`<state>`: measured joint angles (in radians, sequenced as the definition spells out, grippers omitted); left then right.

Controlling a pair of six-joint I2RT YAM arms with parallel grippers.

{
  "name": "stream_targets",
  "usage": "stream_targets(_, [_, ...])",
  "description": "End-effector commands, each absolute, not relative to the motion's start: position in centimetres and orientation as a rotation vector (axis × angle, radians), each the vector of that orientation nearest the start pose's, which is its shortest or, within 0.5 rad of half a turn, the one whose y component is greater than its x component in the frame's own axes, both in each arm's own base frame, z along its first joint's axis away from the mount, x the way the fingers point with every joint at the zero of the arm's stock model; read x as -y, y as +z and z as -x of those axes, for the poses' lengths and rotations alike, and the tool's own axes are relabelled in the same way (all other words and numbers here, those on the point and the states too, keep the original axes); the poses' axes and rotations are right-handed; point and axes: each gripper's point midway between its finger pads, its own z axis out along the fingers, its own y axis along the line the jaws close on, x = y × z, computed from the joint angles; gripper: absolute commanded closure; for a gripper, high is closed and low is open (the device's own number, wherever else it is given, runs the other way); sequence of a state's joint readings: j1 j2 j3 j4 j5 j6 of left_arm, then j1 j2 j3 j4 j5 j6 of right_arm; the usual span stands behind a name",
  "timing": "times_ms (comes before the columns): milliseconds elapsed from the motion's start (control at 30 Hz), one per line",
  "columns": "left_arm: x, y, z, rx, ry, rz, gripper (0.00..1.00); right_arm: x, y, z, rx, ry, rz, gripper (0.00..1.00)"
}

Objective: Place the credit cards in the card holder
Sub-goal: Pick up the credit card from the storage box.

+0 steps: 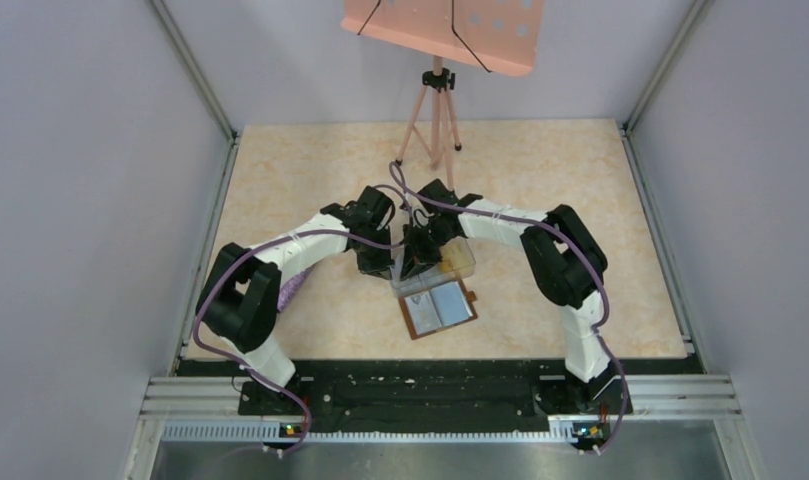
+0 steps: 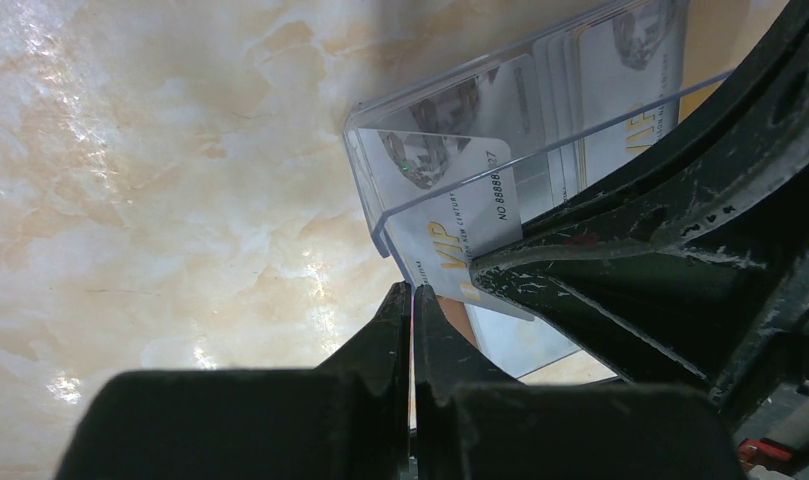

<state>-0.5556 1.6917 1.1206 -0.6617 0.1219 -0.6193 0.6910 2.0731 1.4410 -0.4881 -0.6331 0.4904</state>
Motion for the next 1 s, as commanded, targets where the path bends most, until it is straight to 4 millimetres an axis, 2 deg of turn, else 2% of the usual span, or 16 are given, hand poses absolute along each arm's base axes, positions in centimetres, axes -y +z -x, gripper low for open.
stream_targets(0, [20.9,0.0,-24.2,-3.014,-0.277,0.048,1.0,-37.9,7.3,-27.5,-2.762,1.11,0.555,1.0])
stream_targets(267, [20.9,0.7,-26.7,-2.98,-0.258,0.144,1.0,-35.3,12.8,-30.4,-2.634,1.04,0.485,1.0])
stream_targets(500, [20.8,2.0,-30.3,-2.934,-0.232,0.132,1.0,-32.0,15.5,-31.5,-2.588,1.072,0.381,1.0])
stream_targets(567, [21.0,2.9,-31.2,-2.914,-0.241,0.113,0.97,-31.0,16.2,-31.6,-2.575,1.077,0.354,1.0])
stream_targets(667, [21.4,5.2,-32.0,-2.858,-0.281,0.082,0.8,-29.8,17.2,-31.5,-2.547,1.106,0.312,1.0])
stream_targets(767, [21.6,8.0,-32.0,-2.788,-0.346,0.077,0.66,-29.0,18.3,-31.2,-2.518,1.153,0.28,1.0])
stream_targets(900, [22.8,12.0,-31.4,-2.66,-0.541,0.074,0.48,-28.7,19.6,-30.4,-2.485,1.271,0.222,1.0])
stream_targets(967, [24.3,13.9,-31.0,-2.588,-0.705,0.063,0.43,-28.7,20.2,-29.8,-2.471,1.325,0.2,1.0])
